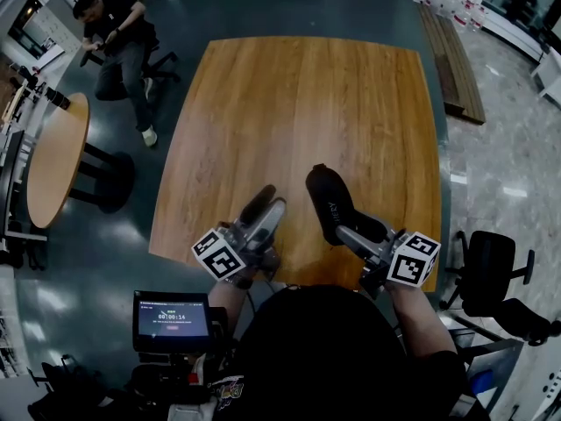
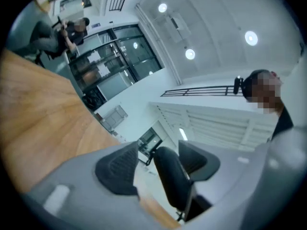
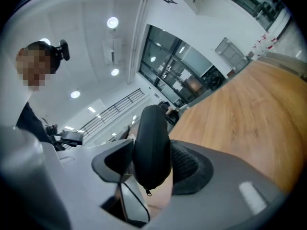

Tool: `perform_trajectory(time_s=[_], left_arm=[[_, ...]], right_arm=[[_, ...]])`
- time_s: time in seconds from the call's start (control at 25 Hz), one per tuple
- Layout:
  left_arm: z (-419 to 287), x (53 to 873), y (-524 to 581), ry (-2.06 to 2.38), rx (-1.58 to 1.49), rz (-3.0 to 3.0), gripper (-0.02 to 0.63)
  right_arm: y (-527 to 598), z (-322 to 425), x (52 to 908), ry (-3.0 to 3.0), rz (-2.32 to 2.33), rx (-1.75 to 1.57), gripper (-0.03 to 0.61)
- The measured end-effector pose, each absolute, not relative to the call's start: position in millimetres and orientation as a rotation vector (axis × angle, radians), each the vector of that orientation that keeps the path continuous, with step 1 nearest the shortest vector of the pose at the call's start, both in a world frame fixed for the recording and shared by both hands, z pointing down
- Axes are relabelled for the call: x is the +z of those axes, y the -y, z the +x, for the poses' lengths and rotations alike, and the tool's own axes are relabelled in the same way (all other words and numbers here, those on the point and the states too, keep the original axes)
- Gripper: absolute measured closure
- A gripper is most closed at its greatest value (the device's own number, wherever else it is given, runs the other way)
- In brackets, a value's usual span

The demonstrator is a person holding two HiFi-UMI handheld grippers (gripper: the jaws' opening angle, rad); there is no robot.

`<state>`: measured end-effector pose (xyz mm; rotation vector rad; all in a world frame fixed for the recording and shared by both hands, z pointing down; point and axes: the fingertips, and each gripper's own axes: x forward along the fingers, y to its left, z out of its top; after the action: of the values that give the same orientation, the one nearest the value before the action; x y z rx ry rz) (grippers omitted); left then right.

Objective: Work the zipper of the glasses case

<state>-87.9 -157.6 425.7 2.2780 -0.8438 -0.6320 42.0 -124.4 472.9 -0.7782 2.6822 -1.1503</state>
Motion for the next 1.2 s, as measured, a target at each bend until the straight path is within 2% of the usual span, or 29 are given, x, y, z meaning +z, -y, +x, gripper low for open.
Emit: perform_trajectory(time_s=[0.2, 0.44, 0.88, 1.12, 1.2], left_arm=[[-79, 462, 125, 0.894, -0.376, 2.345, 0.37], [-46, 476, 86, 0.741, -0.321, 2.32, 0.377], [-86, 495, 70, 0.792, -0.248, 2.267, 0.388], [-94, 498, 70, 0.74, -0.235, 2.275, 0.39], [-97, 498, 74, 0.714, -0.236, 2.276, 0.394]], right_arm=[[162, 66, 580, -2.466, -1.015, -1.482, 0.337], [184, 69, 669, -2.144, -1.153, -1.788, 0.337], [200, 46, 700, -2.04, -1.177, -1.854, 0.325], [190, 41, 701, -2.079, -1.204, -1.833, 0.273], [185, 42, 697, -2.075, -1.224, -1.816, 0.278]])
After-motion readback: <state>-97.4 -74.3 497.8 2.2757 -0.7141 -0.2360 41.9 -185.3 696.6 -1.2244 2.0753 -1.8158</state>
